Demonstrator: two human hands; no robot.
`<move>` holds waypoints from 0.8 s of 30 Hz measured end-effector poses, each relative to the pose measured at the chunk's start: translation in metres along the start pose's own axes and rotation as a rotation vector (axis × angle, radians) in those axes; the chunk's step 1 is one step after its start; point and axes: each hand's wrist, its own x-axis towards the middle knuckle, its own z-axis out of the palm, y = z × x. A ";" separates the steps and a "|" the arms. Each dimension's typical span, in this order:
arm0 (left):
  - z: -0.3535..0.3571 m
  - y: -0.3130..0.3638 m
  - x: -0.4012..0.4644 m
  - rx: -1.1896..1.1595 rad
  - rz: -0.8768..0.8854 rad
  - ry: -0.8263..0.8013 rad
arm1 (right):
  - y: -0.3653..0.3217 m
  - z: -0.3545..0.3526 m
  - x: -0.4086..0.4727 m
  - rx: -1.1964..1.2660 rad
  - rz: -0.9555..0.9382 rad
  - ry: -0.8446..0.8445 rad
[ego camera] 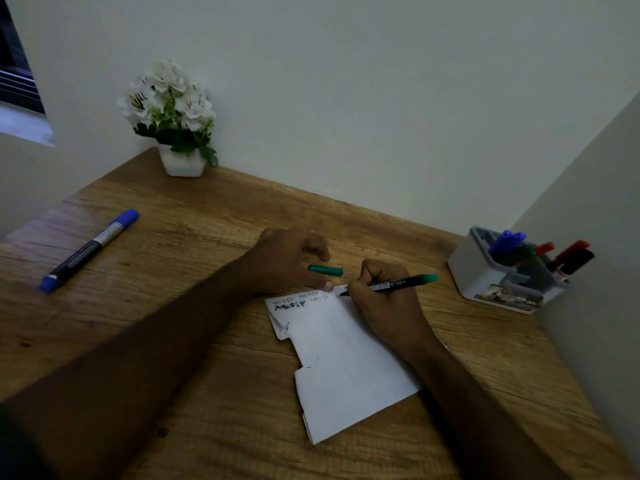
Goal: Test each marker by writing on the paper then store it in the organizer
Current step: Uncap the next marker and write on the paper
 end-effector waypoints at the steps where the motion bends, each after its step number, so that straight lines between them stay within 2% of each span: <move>1: 0.000 0.000 0.000 -0.002 0.000 0.001 | -0.001 0.001 0.000 -0.004 -0.004 -0.004; 24: -0.003 0.005 -0.003 0.017 0.003 -0.013 | 0.001 0.002 0.001 -0.011 0.012 0.005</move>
